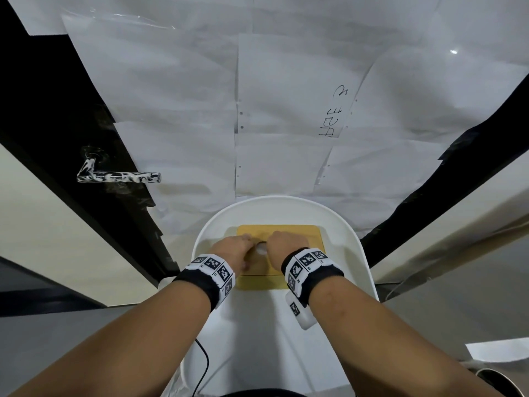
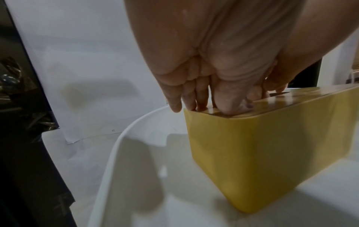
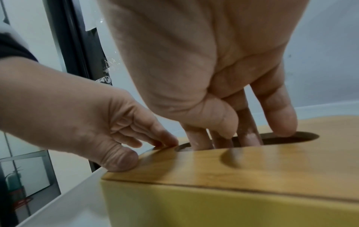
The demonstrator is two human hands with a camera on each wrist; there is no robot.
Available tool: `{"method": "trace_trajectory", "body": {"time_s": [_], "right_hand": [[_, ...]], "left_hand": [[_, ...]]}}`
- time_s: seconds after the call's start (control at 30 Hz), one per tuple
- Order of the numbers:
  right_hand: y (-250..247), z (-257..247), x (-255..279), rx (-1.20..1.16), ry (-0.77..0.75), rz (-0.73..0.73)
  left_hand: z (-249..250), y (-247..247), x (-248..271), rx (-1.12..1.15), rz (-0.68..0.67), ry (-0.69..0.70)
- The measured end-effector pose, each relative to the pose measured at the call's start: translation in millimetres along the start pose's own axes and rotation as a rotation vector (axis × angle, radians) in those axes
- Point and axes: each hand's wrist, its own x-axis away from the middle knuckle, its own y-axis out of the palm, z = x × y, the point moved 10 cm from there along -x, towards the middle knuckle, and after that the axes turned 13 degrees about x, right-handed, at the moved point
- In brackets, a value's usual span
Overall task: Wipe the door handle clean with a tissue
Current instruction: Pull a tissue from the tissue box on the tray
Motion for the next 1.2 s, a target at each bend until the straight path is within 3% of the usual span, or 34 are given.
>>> {"method": "trace_trajectory", "body": {"time_s": [0.3, 0.5, 0.7, 0.9, 1.1, 1.2], "right_hand": [[-22.1, 30.1, -0.1, -0.205, 0.107, 0.129], [8.0, 16.1, -0.9, -0.149, 0.013, -0.002], [8.1, 23.5, -4.4, -0.141, 0.071, 0.026], [-19.3, 45.2, -9.0, -0.28, 0.15, 0.192], [3.4, 34.0, -12.4, -0.198, 0.096, 0.17], [2.5, 36.7, -15.4, -0.268, 0.099, 0.211]], "left_hand": [[-1.7, 6.2, 0.0, 0.001, -0.129, -0.032], [2.6, 1.4, 5.3, 0.092, -0.052, 0.014], [1.0, -0.5, 9.0, 0.186, 0.0, 0.021], [-3.7, 3.2, 2.4, 0.158, -0.041, -0.01], [3.3, -3.1, 9.9, 0.146, -0.003, 0.019], [1.9, -3.3, 8.4, 0.13, 0.002, 0.028]]}}
